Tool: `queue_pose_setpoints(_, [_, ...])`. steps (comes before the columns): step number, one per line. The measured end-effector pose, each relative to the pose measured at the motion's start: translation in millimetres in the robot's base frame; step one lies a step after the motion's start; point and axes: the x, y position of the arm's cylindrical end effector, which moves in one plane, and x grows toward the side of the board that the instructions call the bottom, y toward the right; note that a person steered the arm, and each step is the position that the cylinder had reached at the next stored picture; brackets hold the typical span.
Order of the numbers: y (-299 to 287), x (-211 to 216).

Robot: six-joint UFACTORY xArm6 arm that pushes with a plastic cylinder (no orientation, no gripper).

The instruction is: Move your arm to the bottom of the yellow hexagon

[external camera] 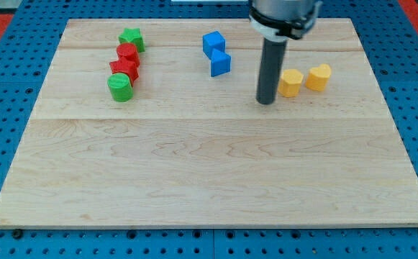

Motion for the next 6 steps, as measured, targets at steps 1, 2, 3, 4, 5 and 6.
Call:
queue_pose_setpoints(1, [12, 19])
queue_pose_setpoints(2, [51, 8])
queue_pose_setpoints(3, [59, 4])
queue_pose_setpoints(4, [41, 4])
queue_pose_setpoints(5, [25, 3])
queue_pose_setpoints(6, [27, -5])
